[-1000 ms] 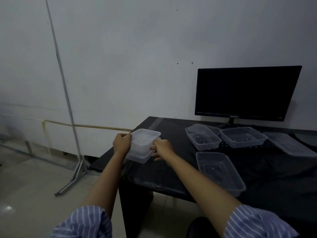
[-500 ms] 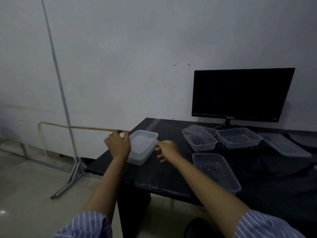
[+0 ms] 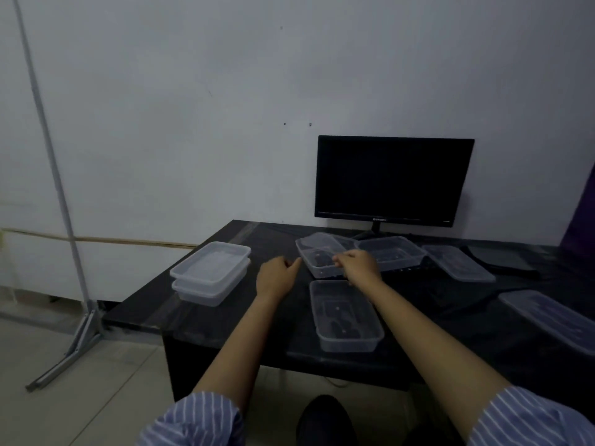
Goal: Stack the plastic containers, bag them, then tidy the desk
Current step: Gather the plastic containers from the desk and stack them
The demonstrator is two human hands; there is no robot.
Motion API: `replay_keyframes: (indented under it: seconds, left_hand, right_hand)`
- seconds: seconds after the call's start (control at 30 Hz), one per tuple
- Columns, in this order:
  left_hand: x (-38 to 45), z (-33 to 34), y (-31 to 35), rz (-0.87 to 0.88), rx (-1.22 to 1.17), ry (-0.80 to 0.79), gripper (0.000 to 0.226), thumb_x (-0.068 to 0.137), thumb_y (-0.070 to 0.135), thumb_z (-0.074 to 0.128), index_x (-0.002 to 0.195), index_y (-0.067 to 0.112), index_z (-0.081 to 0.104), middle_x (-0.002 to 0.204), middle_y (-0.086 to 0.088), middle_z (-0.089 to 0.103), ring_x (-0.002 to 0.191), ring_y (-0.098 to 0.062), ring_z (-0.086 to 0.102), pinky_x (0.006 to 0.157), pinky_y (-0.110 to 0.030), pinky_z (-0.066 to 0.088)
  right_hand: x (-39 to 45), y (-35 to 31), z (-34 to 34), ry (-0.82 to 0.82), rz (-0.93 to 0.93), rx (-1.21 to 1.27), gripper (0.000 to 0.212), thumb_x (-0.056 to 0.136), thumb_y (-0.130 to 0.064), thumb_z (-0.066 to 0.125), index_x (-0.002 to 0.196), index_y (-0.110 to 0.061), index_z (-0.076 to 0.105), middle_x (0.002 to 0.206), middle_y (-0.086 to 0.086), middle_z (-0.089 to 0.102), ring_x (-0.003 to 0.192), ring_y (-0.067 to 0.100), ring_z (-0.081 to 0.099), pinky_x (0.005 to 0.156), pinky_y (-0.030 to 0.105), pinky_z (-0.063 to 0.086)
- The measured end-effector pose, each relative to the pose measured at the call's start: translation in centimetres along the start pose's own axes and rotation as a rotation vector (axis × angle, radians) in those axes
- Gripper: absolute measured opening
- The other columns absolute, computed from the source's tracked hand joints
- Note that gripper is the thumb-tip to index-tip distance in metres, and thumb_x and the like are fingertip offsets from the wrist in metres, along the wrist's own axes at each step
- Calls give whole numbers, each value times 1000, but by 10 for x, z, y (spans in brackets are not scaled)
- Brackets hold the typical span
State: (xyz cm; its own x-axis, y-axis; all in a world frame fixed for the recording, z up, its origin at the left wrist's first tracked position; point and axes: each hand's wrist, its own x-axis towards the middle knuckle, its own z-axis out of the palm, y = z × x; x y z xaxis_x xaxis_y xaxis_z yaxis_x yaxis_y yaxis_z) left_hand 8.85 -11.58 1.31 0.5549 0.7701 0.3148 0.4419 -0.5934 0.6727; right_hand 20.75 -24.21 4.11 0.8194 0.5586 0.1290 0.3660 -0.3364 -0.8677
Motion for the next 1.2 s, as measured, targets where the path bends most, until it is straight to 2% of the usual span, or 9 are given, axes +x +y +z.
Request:
replay_keyframes:
  seconds: [0.07,0.2,0.33,0.43,0.57,0.73,0.87,0.93,1.2]
  left_hand:
    - [-3,11,6,-26,36,-105,50,92,52,49,78,6,63,79,-9,62,82,-29,63,73,-36,49]
    - [-5,22,9,-171,93,-294,73,87,66,46,119,2,59,120,-17,62,110,-31,60,85,-35,45]
    - [-7,26,7,-160,198,-381,64,91,60,44,135,14,53,135,-19,53,120,-32,54,90,-32,42]
    - [-9,27,8,-204,110,-384,61,92,45,54,130,-3,53,135,-23,54,122,-33,54,95,-33,43]
    - [-14,24,20,-169,-66,-367,47,98,34,47,116,-7,61,125,-25,60,115,-35,57,90,-33,43]
    - [-21,22,48,-185,-505,-366,38,99,24,50,123,-4,59,121,-22,62,109,-34,61,94,-41,51]
    - [-35,35,75,-259,-841,-522,34,99,23,48,125,2,54,118,-22,64,84,-33,68,60,-36,59]
    - [-38,48,86,-273,-911,-558,34,99,23,47,125,3,53,118,-18,64,82,-32,69,59,-36,58]
    - [-58,119,145,-265,-1081,-578,34,99,26,48,126,5,52,114,-12,64,77,-29,71,54,-33,58]
  right_hand:
    - [-1,11,-14,2,7,-68,31,94,-28,56,81,-4,71,84,18,67,74,28,60,64,30,41]
    - [-4,29,-30,-5,67,-165,44,88,-30,61,51,-15,45,58,5,48,55,21,47,56,27,34]
    - [-10,40,-36,-42,150,-261,40,85,-33,67,56,-18,44,59,1,47,51,16,45,49,23,36]
    - [-15,45,-39,-94,187,-307,32,87,-38,66,74,-9,63,68,5,59,60,18,56,52,25,44]
    - [-17,48,-43,-104,183,-212,31,91,-27,64,85,2,72,82,15,73,72,25,70,72,35,60]
    - [-19,43,-68,-4,108,-36,28,92,-17,62,69,-2,64,65,12,64,51,17,59,57,29,56]
    - [-18,47,-102,74,67,-10,36,93,-19,61,59,-6,58,59,8,60,47,14,56,45,21,49]
    - [-16,52,-121,104,68,22,35,93,-21,61,62,-5,60,60,8,61,46,14,56,40,18,45]
    - [-13,113,-219,285,199,-66,29,92,-23,57,80,-2,72,74,10,68,55,20,59,52,27,50]
